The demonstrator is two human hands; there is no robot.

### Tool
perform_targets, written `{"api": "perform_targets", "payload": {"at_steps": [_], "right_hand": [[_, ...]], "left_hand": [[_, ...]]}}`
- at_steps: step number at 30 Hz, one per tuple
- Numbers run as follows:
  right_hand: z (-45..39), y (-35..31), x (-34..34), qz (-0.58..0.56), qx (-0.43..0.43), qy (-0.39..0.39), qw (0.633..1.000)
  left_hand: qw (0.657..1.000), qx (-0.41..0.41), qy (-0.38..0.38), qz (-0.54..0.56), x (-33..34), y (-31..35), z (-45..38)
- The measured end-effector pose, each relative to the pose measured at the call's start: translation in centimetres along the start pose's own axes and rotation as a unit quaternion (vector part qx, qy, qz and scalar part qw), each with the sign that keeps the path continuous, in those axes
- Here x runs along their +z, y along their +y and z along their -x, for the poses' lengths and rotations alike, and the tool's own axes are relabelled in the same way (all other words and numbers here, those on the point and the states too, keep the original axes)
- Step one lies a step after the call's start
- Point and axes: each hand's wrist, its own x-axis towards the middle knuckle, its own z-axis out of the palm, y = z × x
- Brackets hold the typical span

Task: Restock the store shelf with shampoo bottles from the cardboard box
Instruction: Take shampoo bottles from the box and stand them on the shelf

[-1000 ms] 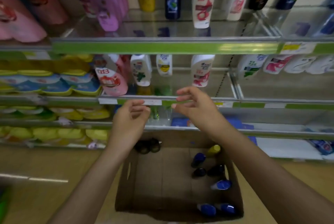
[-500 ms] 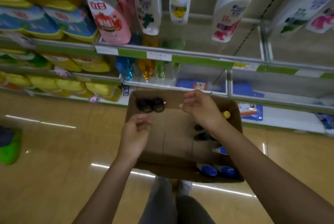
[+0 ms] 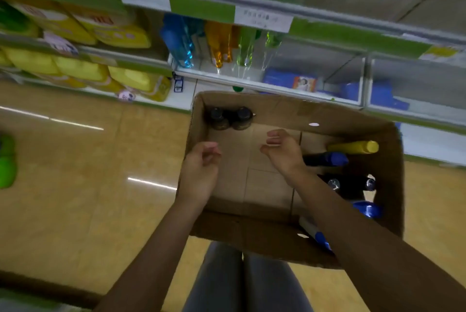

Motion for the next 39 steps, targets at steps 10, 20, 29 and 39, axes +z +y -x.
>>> {"api": "perform_targets", "payload": {"at_steps": [10,20,29,39], "right_hand": [[-8.5,3.8,4.1,0.077,-0.021,-0.018,0.997],[-12.7,4.5,8.0,0.04,-0.093,0.015,0.995],[-12.9,5.9,8.7,0.083,-0.141,-0.015,0.986],[-6.6,5.9,5.6,0.082,-0.109,-0.106,0.985]], "left_hand": [[0.998,-0.05,-0.039,0.01,3.9,-4.1,-4.0],[0.996,-0.07,-0.04,0.036,4.1,-8.0,-4.2],[0.994,-0.069,-0.083,0.015,4.5,-9.1,-2.8],[0.997,-0.034,-0.067,-0.007,2.6,-6.4,-1.3]]}}
